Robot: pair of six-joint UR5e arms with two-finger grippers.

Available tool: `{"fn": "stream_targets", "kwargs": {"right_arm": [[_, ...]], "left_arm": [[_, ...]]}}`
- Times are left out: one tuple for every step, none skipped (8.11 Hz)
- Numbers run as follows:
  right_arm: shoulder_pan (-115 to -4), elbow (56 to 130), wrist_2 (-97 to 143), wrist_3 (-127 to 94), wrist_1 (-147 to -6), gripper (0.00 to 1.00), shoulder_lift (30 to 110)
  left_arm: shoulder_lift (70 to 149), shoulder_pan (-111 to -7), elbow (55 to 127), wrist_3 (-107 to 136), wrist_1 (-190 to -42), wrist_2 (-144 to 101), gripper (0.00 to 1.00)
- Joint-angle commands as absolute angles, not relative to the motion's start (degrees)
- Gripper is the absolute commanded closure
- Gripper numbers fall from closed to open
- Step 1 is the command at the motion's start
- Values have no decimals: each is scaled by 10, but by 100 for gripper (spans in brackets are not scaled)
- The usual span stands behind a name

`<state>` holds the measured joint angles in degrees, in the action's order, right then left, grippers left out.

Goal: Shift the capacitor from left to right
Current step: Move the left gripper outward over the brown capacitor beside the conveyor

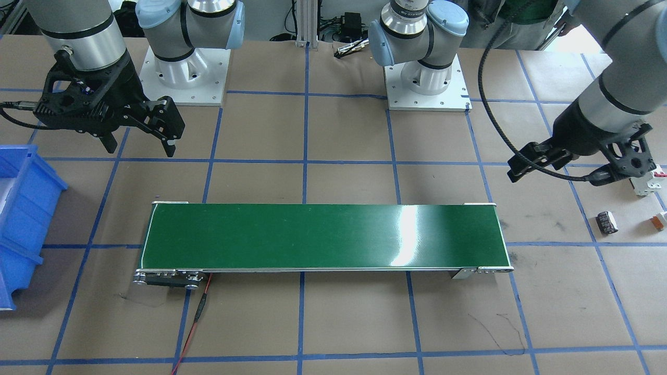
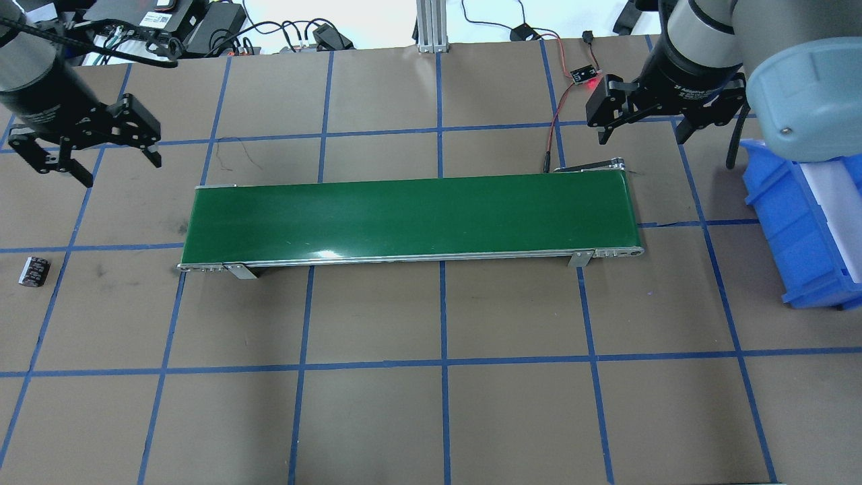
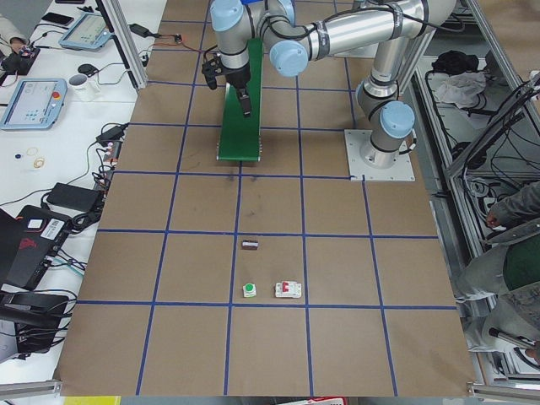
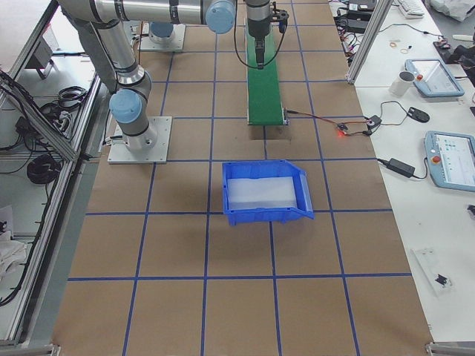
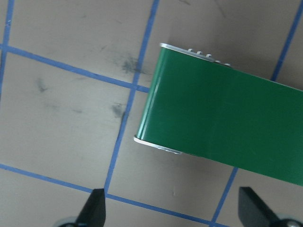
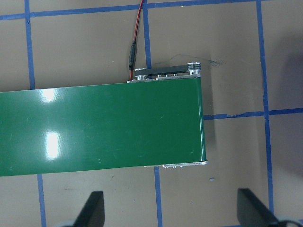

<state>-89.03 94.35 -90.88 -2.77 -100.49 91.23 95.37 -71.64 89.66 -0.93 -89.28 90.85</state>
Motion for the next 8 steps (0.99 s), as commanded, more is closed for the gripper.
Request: {"fn": "stream_targets", "kwargs": {"right_arm": [[-890, 943, -910, -27, -1005, 0, 912], [-890, 943, -910, -27, -1004, 0, 912], [-890, 943, -913, -27, -1003, 0, 912], [-890, 943, -921, -27, -1003, 0, 912], [-889, 943, -921, -26, -998, 0, 912], [-889, 943, -919, -30, -984, 0, 912], [-889, 943, -919, -30, -984, 0, 912], [-890, 943, -912, -30, -987, 0, 912]], "left_arm": [[961, -596, 915, -52, -890, 916, 0], [970, -568, 918, -75, -884, 931, 0], [993, -552, 922, -75, -840, 940, 0], [1015, -531, 926, -69, -777, 952, 0], [1048, -506, 927, -69, -727, 952, 0], [1082, -490, 927, -59, -670, 949, 0], [1099, -469, 926, -68, -641, 949, 0], [1114, -461, 927, -114, -620, 954, 0]]}}
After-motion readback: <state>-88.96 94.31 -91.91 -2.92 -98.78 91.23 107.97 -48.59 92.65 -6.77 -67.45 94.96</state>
